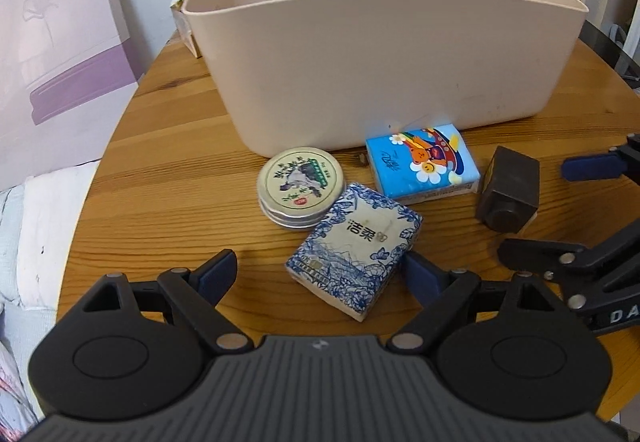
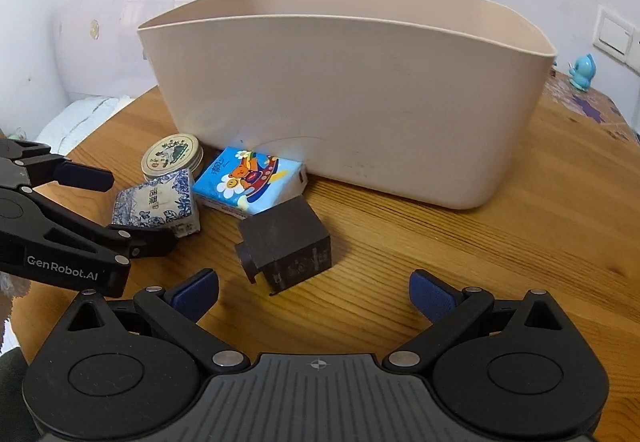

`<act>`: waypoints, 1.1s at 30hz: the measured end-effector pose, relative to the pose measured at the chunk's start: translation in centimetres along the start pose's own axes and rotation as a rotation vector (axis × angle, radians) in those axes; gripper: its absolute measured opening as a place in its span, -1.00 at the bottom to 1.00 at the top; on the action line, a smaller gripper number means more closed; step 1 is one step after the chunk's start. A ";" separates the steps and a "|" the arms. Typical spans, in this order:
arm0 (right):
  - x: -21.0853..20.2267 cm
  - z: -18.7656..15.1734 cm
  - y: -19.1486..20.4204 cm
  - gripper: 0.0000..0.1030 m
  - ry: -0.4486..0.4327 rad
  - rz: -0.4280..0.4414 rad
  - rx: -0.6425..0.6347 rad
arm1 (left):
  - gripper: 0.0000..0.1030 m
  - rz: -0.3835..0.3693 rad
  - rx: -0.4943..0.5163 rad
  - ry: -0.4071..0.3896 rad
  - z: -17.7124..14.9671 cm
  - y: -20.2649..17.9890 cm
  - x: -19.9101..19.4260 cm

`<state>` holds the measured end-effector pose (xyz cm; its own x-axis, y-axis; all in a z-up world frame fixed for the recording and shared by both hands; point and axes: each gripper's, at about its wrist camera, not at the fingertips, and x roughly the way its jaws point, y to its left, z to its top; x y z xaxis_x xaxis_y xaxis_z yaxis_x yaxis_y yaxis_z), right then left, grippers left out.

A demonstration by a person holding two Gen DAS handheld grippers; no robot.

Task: Organize objects
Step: 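Grasp the blue-and-white tissue pack with the left tool while the right tool grasps the black box, then carry the tissue pack and black box into the basket and open both tools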

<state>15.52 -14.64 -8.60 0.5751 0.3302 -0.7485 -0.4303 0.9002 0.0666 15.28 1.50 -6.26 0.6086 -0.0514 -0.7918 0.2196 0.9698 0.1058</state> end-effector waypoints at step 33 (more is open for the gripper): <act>-5.1 0.2 1.3 -0.12 -0.108 -0.001 -0.048 | -0.07 -0.094 0.022 -0.107 -0.9 -0.9 -3.3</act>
<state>12.17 -15.14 -4.58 0.6457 0.3603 -0.6733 -0.4613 0.8866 0.0320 12.44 1.01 -4.31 0.6619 -0.1684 -0.7305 0.2954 0.9542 0.0477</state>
